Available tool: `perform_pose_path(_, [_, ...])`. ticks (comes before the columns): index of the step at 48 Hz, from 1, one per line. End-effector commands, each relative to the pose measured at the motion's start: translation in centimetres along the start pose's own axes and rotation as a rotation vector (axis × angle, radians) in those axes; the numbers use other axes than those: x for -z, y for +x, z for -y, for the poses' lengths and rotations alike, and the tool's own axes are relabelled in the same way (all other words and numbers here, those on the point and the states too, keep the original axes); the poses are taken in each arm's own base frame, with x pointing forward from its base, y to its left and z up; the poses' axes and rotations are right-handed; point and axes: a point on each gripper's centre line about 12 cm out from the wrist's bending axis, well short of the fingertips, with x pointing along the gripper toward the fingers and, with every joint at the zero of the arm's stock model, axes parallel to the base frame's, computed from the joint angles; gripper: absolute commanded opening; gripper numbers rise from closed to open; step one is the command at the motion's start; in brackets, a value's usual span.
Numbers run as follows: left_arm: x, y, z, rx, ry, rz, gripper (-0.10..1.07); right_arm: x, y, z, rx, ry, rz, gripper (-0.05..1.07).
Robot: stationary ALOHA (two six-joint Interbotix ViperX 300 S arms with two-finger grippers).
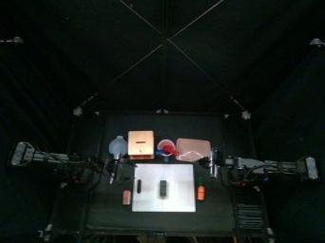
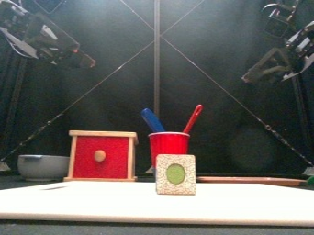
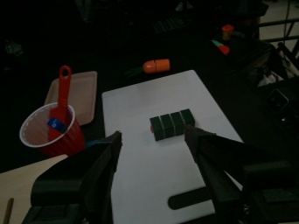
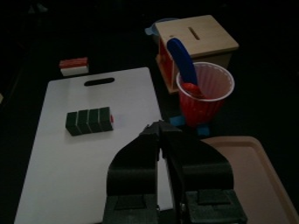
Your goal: Cut sushi roll
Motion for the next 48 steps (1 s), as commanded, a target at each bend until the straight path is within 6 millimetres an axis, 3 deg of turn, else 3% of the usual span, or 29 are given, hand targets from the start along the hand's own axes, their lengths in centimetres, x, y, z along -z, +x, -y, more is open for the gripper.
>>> perform_pose_path(1, [-0.5,-0.1,-0.1,-0.001,0.0,0.018,0.93,-0.4,0.1,0.0,0.001,0.002,0.011,0.09])
perform_pose_path(21, [-0.8,-0.4,0.0,0.009,-0.052,0.056,0.93,-1.5,0.6,0.0,0.002,-0.018,0.018,0.09])
perform_pose_path(32, [-0.8,-0.4,0.0,0.009,-0.051,0.056,0.93,-2.9,1.5,0.0,0.008,-0.131,0.009,0.13])
perform_pose_path(36, [-0.9,-0.4,-0.1,0.008,-0.046,0.059,0.93,-3.5,2.0,0.1,0.012,-0.171,-0.004,0.27])
perform_pose_path(48, [-1.0,-0.4,-0.2,0.003,-0.049,0.06,0.93,-4.5,4.2,0.4,0.029,-0.229,-0.096,0.82])
